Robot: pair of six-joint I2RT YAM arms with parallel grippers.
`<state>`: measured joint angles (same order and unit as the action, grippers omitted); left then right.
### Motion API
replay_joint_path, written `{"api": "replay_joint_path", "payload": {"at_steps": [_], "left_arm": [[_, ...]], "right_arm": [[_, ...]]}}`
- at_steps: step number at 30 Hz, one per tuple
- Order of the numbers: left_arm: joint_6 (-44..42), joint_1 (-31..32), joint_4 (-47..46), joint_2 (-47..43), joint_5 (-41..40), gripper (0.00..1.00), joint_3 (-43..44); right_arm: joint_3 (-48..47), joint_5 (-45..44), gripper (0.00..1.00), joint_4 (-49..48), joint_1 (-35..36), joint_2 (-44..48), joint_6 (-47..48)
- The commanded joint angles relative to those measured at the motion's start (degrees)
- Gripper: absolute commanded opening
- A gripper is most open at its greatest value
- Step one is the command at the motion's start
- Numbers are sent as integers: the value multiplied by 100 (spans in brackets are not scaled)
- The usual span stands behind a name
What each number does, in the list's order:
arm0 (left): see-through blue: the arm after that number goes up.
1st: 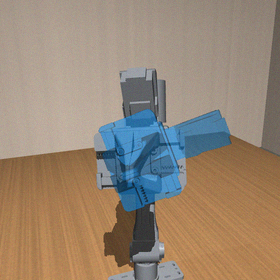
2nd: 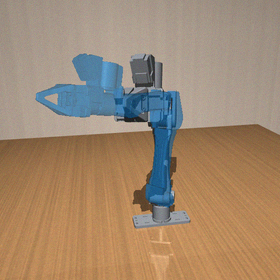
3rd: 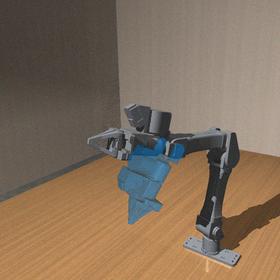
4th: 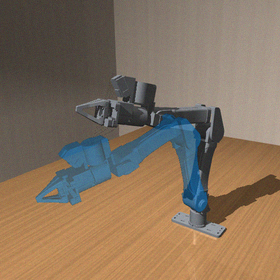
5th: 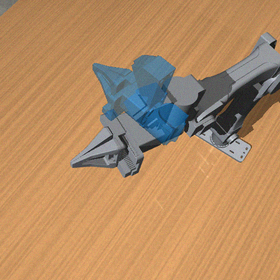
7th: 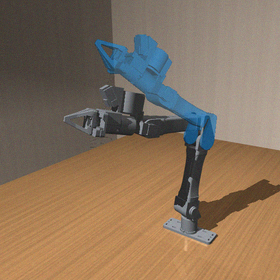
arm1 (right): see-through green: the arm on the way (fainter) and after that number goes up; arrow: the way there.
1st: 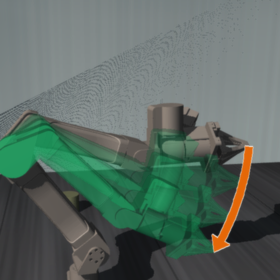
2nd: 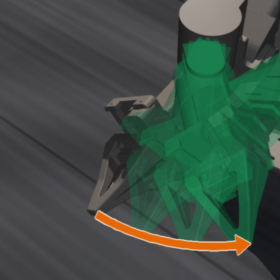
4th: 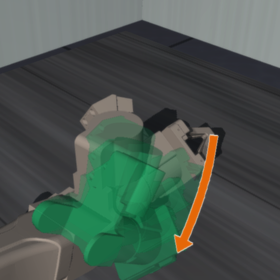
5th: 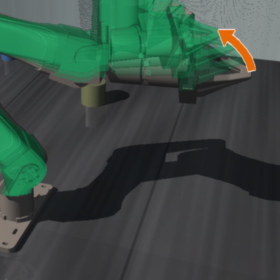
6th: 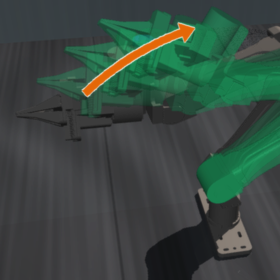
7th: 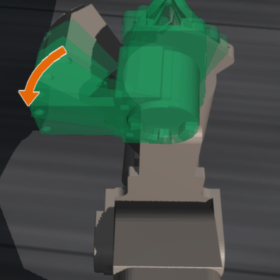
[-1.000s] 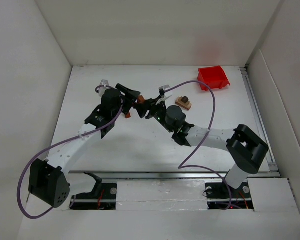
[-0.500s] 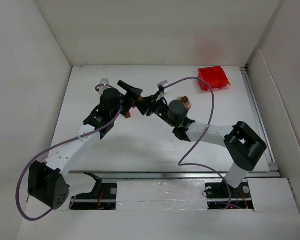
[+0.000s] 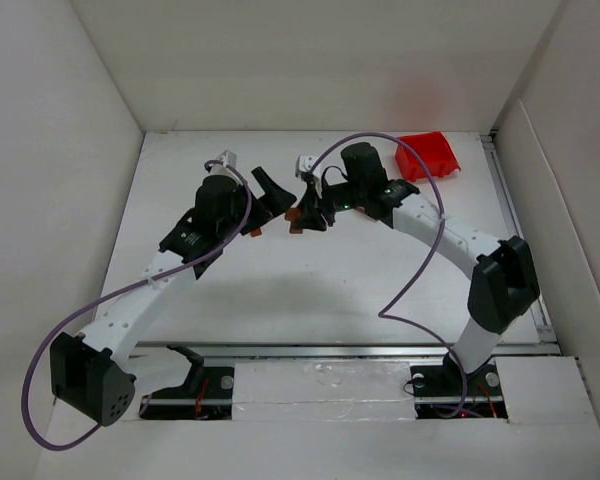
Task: Build the wood block tower
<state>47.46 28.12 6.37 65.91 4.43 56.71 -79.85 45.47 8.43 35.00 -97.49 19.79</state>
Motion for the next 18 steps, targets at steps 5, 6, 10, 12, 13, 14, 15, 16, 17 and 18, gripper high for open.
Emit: {"api": "replay_joint_path", "payload": {"at_steps": [5, 6, 10, 12, 13, 14, 15, 16, 17, 18], "left_arm": [[-545, 9, 22, -201, 637, 98, -11], [-562, 9, 57, -193, 647, 97, -2], [-598, 9, 57, -149, 823, 89, -107], [-607, 9, 5, -70, 946, 88, -151], [-607, 9, 13, -35, 946, 84, -151], [-624, 9, 5, -17, 1016, 83, -177], [-624, 9, -39, 62, 1051, 82, -212], [-615, 9, -48, 97, 1078, 79, -265], [-624, 9, -48, 132, 1104, 78, -300], [-624, 9, -57, 202, 1104, 76, -318]], "right_arm": [[-979, 761, 0, 2690, 42, -349, 1827], [-1023, 779, 0, 2673, 42, -393, 1827], [-1278, 656, 0, 2726, 190, -533, 1783], [-1409, 551, 0, 2769, 253, -613, 1747], [-1532, 507, 0, 2787, 305, -691, 1739], [-1585, 463, 0, 2770, 305, -718, 1686], [-1629, 436, 0, 2770, 305, -762, 1677], [-1673, 419, 0, 2770, 305, -789, 1651], [-1743, 401, 0, 2770, 305, -815, 1633], [-1779, 305, 0, 2787, 305, -833, 1624]]}}
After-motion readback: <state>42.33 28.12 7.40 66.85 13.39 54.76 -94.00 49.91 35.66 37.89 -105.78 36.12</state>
